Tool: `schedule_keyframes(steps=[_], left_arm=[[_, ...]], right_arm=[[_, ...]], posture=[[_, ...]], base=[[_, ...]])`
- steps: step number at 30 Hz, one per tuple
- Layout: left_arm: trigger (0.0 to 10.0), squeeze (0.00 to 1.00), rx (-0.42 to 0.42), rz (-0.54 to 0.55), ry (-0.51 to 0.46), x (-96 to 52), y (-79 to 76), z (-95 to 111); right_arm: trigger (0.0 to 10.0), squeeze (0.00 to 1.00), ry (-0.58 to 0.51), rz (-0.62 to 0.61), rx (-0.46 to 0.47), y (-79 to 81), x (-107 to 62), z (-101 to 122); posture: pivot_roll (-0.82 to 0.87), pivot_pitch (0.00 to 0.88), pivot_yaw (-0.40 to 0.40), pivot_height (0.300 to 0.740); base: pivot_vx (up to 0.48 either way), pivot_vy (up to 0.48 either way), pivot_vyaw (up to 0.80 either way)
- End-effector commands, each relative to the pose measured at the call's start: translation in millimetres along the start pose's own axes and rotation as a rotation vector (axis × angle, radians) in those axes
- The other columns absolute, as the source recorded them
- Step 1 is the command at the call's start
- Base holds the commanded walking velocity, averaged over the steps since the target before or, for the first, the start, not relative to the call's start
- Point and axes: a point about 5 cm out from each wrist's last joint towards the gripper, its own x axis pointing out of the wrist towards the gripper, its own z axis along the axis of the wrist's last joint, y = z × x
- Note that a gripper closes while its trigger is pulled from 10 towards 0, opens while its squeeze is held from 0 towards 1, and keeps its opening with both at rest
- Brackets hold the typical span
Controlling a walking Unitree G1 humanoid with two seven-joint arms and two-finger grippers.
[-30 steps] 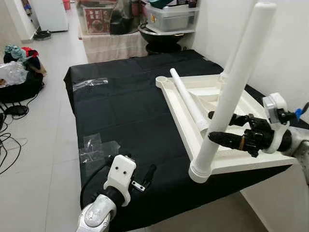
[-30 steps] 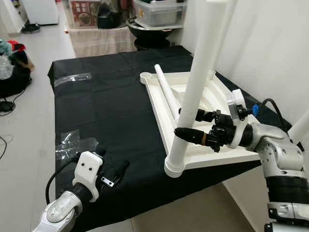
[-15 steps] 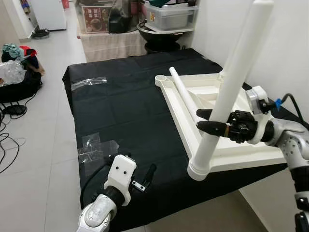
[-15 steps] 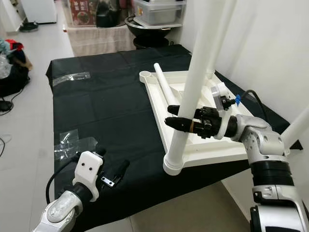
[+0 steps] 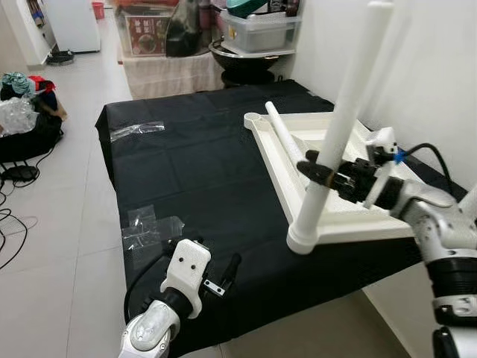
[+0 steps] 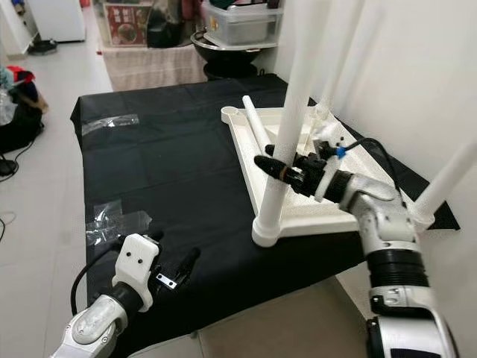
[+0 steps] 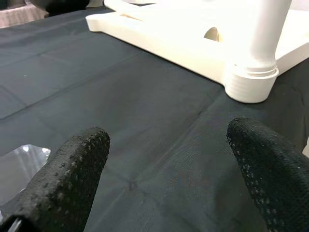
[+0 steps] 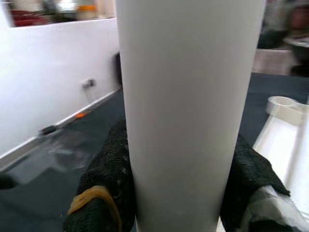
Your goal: Building children table
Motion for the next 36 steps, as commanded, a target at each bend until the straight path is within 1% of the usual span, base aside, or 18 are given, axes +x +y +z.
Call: schedule_keyframes(steps=[1,2,7,9,11,14,16,17,19,21,22,23,24,25,26,27,31,36], left_arm=[[10.0,0.0,0.009,-0.011,0.016,0.3,-0.2,-3],[10.0,0.0,0.009,-0.013,0.016,0.2,-0.5,-3],[10.0,0.0,0.008,-0.016,0.015,0.1,-1.0,-3],[10.0,0.0,0.008,-0.018,0.013,0.1,-1.7,-3],[10.0,0.0,0.009,-0.018,0.013,0.0,-2.0,-3],[10.0,0.0,0.01,-0.018,0.013,-0.1,-2.2,-2],[10.0,0.0,0.01,-0.018,0.012,-0.4,-2.6,-2],[10.0,0.0,0.01,-0.018,0.012,-0.4,-2.6,-2],[10.0,0.0,0.009,-0.017,0.012,-0.9,-3.0,-2],[10.0,0.0,0.009,-0.017,0.012,-0.9,-3.0,-2],[10.0,0.0,0.009,-0.016,0.014,-0.9,-3.3,-2],[10.0,0.0,0.009,-0.016,0.014,-0.9,-3.3,-2],[10.0,0.0,0.009,-0.017,0.015,-0.9,-3.6,-2],[10.0,0.0,0.008,-0.017,0.015,-0.8,-3.8,-2],[10.0,0.0,0.008,-0.017,0.015,-0.8,-3.8,-2],[10.0,0.0,0.008,-0.017,0.015,-0.8,-4.0,-2],[10.0,0.0,0.007,-0.015,0.016,-0.8,-4.1,-2],[10.0,0.0,0.007,-0.015,0.014,-0.8,-4.2,-2]], right_arm=[[0.0,0.0,0.144,-0.108,0.003,-3.9,-6.2,-28],[0.0,0.0,0.18,-0.22,-0.009,-4.8,-3.7,-34],[0.0,0.0,0.236,-0.401,-0.026,-10.6,-3.6,-42],[0.0,0.0,0.261,-0.82,0.012,-29.0,-19.5,-46],[0.0,0.0,0.191,-1.181,0.078,-37.0,-38.8,-40],[0.0,0.0,0.128,-1.248,0.112,-34.1,-38.0,-33],[0.2,0.0,0.034,-1.206,0.203,-24.2,-20.4,-26],[0.2,0.0,0.034,-1.206,0.203,-24.2,-20.4,-26],[10.0,0.0,-0.024,-1.017,0.219,-10.9,7.4,-16],[10.0,0.0,-0.024,-1.017,0.219,-10.9,7.4,-16],[10.0,1.0,-0.054,-0.886,0.201,-2.4,20.4,-11],[10.0,1.0,-0.054,-0.886,0.201,-2.4,20.4,-11],[10.0,1.0,-0.088,-0.758,0.191,4.3,30.0,-8],[10.0,1.0,-0.085,-0.693,0.118,5.9,33.1,-6],[10.0,1.0,-0.085,-0.693,0.118,5.9,33.1,-6],[10.0,0.0,-0.094,-0.61,0.116,7.5,35.8,-6],[10.0,0.0,-0.052,-0.546,0.104,0.7,31.5,-10],[10.0,0.0,0.004,-0.208,0.178,-5.0,15.8,-13]], posture=[[0.04,0.026,-0.049,0.74],[0.04,0.023,-0.049,0.74],[0.04,0.021,-0.049,0.74],[0.04,0.019,-0.05,0.74],[0.04,0.02,-0.049,0.74],[0.04,0.02,-0.049,0.74],[0.04,0.019,-0.052,0.74],[0.04,0.019,-0.052,0.74],[0.04,0.019,-0.056,0.74],[0.04,0.019,-0.056,0.74],[0.05,0.017,-0.057,0.74],[0.05,0.017,-0.057,0.74],[0.05,0.015,-0.059,0.74],[0.05,0.018,-0.06,0.74],[0.05,0.018,-0.06,0.74],[0.05,0.018,-0.06,0.74],[0.05,0.02,-0.062,0.74],[0.05,0.022,-0.067,0.74]], base=[[0.0,0.0,0.0],[0.0,0.0,0.0],[0.0,0.0,0.0],[0.0,0.0,0.0],[0.0,0.0,0.0],[0.0,0.0,0.0],[0.0,0.0,0.0],[0.0,0.0,0.0],[0.0,0.0,0.0],[0.0,0.0,0.0],[0.0,0.0,0.0],[0.0,0.0,0.0],[0.0,0.0,0.0],[0.0,0.0,0.0],[0.0,0.0,0.0],[0.0,0.0,0.0],[0.0,0.0,0.0],[0.0,0.0,0.0]])
